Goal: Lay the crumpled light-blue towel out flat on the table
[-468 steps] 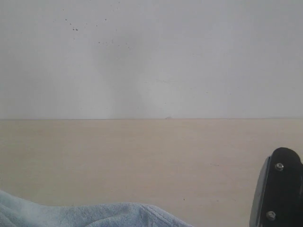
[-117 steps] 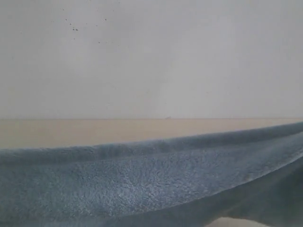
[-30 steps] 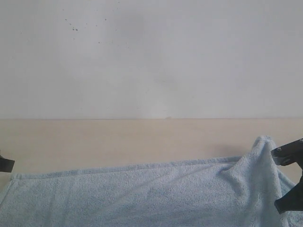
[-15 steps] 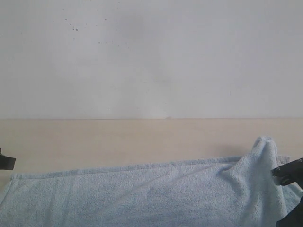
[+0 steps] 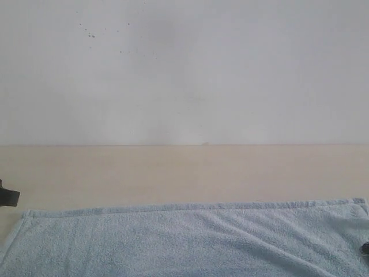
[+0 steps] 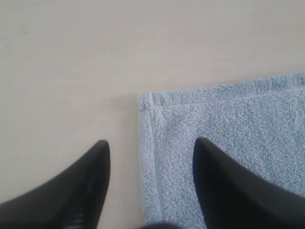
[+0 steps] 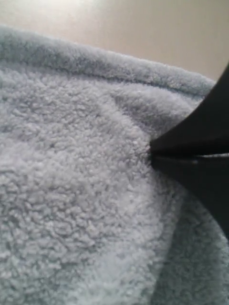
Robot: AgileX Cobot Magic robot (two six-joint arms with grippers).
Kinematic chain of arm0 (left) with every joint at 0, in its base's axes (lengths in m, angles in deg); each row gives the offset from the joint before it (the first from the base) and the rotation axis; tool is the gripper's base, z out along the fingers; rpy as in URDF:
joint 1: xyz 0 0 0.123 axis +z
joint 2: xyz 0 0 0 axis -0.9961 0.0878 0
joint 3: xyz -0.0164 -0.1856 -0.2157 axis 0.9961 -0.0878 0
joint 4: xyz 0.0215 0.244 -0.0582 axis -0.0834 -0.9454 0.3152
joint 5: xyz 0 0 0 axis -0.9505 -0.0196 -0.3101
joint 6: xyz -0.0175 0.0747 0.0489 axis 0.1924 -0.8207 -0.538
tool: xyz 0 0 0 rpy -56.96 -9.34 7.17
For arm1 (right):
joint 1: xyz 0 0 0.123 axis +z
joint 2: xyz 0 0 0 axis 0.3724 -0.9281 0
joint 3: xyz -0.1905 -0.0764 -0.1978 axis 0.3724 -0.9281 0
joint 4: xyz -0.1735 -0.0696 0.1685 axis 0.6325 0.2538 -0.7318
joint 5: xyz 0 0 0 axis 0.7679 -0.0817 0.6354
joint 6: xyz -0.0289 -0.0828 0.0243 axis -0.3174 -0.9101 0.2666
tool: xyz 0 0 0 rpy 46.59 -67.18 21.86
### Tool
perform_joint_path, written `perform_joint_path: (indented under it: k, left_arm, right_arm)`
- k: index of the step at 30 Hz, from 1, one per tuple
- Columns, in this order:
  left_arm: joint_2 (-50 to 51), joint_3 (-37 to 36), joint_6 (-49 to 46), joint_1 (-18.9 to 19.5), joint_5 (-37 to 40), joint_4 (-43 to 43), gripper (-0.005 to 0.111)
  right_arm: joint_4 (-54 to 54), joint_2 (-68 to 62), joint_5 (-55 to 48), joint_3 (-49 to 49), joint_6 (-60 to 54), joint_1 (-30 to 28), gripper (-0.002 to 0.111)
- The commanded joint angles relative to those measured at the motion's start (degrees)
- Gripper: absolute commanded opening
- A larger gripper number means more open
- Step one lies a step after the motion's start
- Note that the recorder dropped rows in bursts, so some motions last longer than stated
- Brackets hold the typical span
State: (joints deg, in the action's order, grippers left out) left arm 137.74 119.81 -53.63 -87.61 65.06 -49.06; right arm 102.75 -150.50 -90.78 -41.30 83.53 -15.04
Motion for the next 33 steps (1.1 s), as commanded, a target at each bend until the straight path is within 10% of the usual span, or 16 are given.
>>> perform_joint_path:
  k: [1, 9, 16, 23, 33]
  left_arm:
    - [-0.35, -0.27, 0.37, 0.17, -0.96, 0.92, 0.050]
    - [-0.23, -0.27, 0.00, 0.17, -0.96, 3.31, 0.050]
    - [4.72, -0.27, 0.00, -1.61, -1.29, 3.92, 0.049]
    - [12.19, -0.15, -0.64, -4.27, -7.01, -1.84, 0.004]
    - [23.61, 6.71, -0.64, -3.87, -7.36, -3.68, 0.004]
  right_arm:
    - [-2.75, 3.86, 5.91, -1.59, -0.43, -0.45, 0.000]
    - [-2.62, 14.97, 28.63, -1.11, -7.60, -0.45, 0.000]
    - [-2.62, 10.71, 28.65, 4.79, -7.85, -0.45, 0.000]
    - [-2.62, 8.12, 29.91, 11.12, -7.96, -0.45, 0.000]
    - [-2.62, -1.72, 30.12, 17.18, -8.37, -0.54, 0.000]
